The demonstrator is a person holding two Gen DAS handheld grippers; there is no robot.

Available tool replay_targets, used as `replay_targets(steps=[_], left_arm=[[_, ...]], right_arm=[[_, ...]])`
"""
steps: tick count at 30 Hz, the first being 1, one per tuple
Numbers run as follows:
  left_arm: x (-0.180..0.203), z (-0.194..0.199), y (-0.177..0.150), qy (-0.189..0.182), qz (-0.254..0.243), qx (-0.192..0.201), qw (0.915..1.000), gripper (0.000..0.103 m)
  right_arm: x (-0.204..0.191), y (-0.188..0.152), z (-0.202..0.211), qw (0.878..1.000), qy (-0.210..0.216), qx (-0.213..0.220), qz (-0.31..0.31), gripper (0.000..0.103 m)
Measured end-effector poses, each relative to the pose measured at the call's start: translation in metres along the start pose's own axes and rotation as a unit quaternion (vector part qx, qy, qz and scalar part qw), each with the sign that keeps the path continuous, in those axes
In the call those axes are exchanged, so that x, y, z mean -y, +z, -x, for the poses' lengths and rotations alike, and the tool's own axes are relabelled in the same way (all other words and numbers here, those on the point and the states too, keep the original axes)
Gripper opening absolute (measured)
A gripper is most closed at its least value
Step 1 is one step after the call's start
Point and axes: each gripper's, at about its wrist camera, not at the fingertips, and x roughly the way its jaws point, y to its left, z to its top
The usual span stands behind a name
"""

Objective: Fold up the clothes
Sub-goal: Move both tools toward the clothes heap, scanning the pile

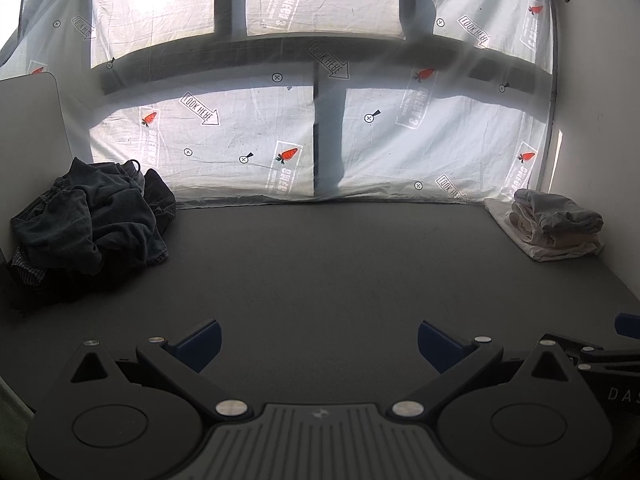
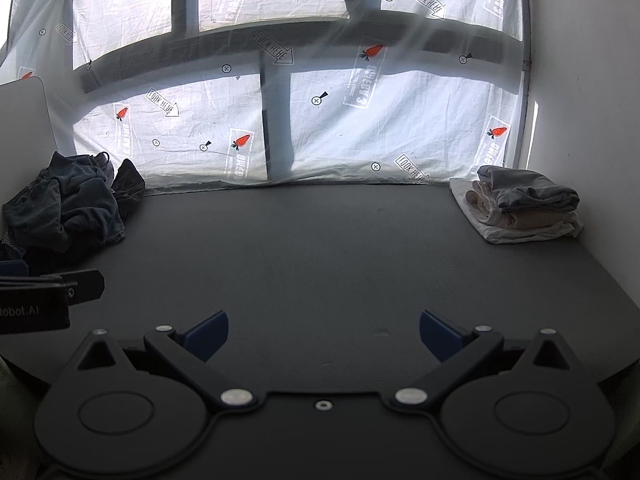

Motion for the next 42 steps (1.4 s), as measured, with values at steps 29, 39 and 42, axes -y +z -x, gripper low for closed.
replay_targets(steps=[29,39,42], left_arm=[[-0.04,-0.177,0.088,0.084,0.23,-0.115,0.9628,0.103],[-0.188,-0.241,0.097,0.155,0.283,-0.143,0.9357,0.103],[-0.247,-0.264,0.096,0.179,0.311,-0.149,0.9215,0.103]], right_arm=[[0.065,0.096,-0.245,0.991,0.07,-0.116,-0.017,0.103],[-0.046,0.128,-0.307,0.993,0.053,-0.109,0.005,0.103],[-0.085,0.136,-0.326,0.992,0.061,-0.111,0.011,0.103]])
